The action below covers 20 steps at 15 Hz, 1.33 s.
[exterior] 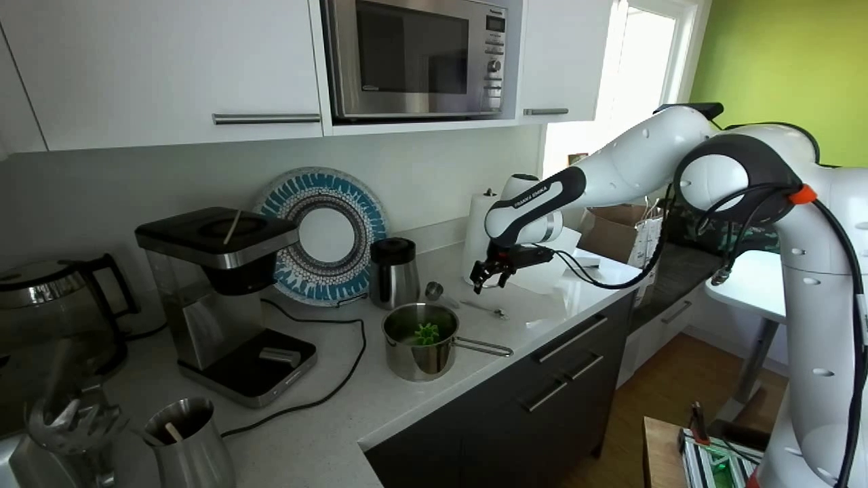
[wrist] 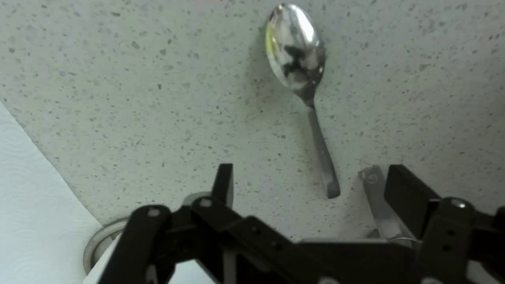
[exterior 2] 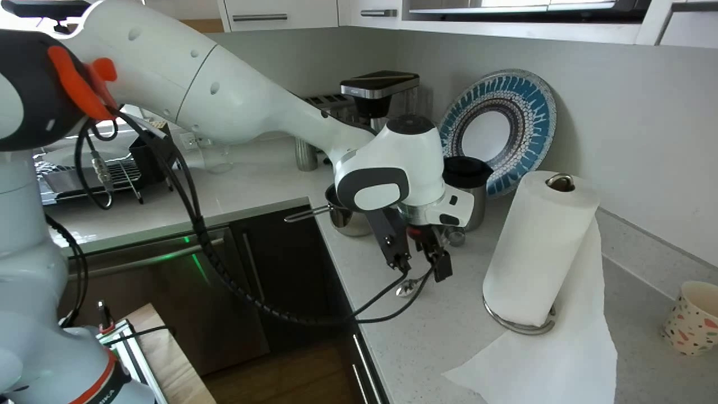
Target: Pick up the silver spoon from the kitchen counter and put it in the silver pot
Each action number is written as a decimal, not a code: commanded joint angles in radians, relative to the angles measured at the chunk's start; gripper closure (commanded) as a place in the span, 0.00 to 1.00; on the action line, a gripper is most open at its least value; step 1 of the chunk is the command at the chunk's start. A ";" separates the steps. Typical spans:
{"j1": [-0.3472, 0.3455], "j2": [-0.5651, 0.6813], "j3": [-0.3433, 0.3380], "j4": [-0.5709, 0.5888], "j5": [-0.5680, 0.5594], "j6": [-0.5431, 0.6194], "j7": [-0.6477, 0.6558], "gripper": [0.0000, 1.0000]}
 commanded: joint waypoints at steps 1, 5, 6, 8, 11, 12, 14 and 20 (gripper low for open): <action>0.019 0.049 -0.023 0.035 -0.077 -0.007 0.138 0.08; 0.003 0.052 -0.022 0.030 -0.126 -0.083 0.133 0.09; -0.001 0.050 -0.017 0.024 -0.125 -0.101 0.117 0.10; -0.002 0.046 -0.010 0.018 -0.124 -0.139 0.088 0.16; -0.005 0.049 -0.004 0.019 -0.116 -0.155 0.058 0.24; -0.007 0.053 -0.001 0.020 -0.110 -0.151 0.048 0.22; -0.012 0.061 0.010 0.023 -0.097 -0.137 0.013 0.24; -0.021 0.079 0.040 0.035 -0.074 -0.139 -0.064 0.53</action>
